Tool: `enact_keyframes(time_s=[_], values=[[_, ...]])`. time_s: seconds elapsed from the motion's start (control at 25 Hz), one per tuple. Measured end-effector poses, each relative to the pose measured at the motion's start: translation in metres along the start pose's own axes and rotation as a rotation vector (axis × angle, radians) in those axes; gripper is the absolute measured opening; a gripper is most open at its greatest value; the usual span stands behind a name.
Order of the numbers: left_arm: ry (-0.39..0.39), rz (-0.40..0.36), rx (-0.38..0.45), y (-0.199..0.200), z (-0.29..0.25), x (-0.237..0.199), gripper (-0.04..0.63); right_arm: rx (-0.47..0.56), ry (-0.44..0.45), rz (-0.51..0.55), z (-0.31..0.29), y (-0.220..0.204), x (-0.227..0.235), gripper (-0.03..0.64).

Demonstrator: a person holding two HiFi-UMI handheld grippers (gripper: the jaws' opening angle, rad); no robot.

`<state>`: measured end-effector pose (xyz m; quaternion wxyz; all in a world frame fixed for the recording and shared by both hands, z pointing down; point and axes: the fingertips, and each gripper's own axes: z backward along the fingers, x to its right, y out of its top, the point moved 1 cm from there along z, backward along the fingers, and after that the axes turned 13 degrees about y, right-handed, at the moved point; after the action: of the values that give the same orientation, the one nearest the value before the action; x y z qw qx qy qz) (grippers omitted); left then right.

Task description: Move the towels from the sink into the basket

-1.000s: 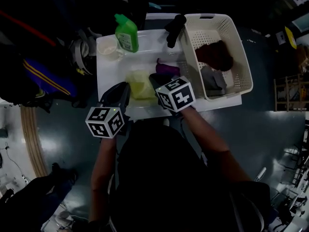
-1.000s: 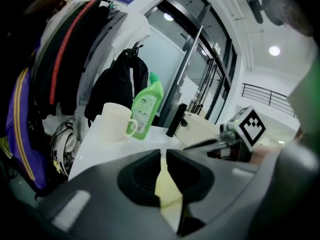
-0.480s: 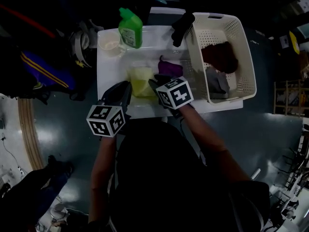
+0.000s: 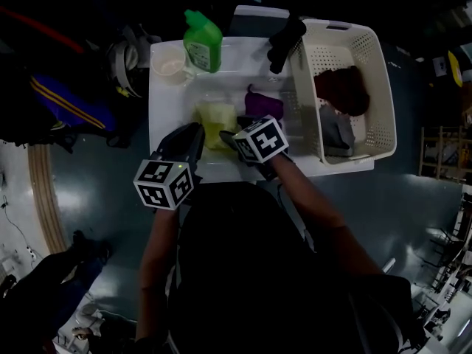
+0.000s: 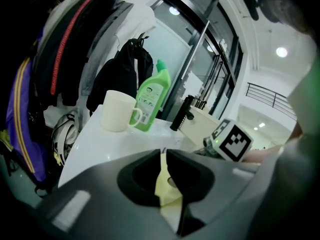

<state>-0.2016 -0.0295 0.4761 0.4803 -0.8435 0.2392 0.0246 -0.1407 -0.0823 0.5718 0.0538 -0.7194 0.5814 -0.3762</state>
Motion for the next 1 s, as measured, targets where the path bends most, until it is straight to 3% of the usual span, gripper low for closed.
enact_keyframes(time_s=[0.16,0.4,1.0], values=[[0.001,0.003,-0.007,-0.002,-0.002,-0.001,0.040,-0.041,-0.003,0.021,-0.007,-0.004,0.002,0.175],[-0.002,0.001,-0.013,-0.004,-0.002,-0.001,0.041,-0.032,-0.018,0.025,-0.008,-0.004,0.003,0.011],[-0.024,-0.041,-0.003,0.004,0.002,0.014,0.040,0.105,-0.008,0.091,0.040,0.028,-0.029,0.005]])
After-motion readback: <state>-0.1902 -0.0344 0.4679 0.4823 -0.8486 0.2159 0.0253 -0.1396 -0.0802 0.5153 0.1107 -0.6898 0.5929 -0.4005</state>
